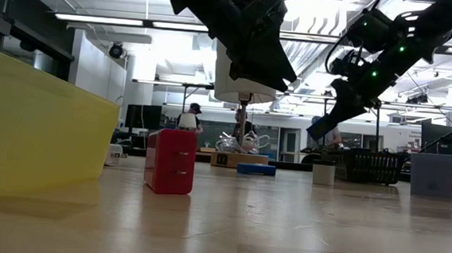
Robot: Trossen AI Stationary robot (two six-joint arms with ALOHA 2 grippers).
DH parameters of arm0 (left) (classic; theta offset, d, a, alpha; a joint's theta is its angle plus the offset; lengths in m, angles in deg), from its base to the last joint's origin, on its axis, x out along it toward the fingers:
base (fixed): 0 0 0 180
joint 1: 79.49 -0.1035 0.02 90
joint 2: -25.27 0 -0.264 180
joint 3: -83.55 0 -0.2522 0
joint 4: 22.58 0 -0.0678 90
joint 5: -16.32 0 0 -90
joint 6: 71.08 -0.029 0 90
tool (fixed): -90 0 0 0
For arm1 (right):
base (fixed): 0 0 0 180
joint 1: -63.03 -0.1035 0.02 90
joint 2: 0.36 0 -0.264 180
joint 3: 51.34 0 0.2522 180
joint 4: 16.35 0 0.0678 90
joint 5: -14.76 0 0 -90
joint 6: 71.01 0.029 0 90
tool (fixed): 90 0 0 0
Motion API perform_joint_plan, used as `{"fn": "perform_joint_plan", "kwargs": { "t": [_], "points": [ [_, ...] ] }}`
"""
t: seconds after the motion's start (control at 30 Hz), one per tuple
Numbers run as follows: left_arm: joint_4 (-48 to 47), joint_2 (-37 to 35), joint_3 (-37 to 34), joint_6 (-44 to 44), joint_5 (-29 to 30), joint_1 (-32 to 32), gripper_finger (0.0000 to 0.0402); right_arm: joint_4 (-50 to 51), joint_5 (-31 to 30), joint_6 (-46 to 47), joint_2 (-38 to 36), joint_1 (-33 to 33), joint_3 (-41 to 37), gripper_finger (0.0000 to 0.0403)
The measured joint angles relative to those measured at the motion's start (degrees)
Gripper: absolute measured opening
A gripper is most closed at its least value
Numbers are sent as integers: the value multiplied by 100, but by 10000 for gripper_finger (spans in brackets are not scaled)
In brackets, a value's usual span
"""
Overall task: Pick & Place Office items
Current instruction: Put the bottom blue digital clock into the black bin
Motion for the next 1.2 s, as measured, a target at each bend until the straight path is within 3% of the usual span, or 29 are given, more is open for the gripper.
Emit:
{"fn": "perform_joint_plan", "kwargs": {
  "t": [0.6, 1.2],
  "points": [
    [4, 0, 0, 2, 0, 0, 190, 1112, -60, 46, -1214, 138, -1, 64],
    [9, 0, 0, 2, 2, 0, 190, 2272, 285, 703, -1263, 138, 1, 64]
  ]
}}
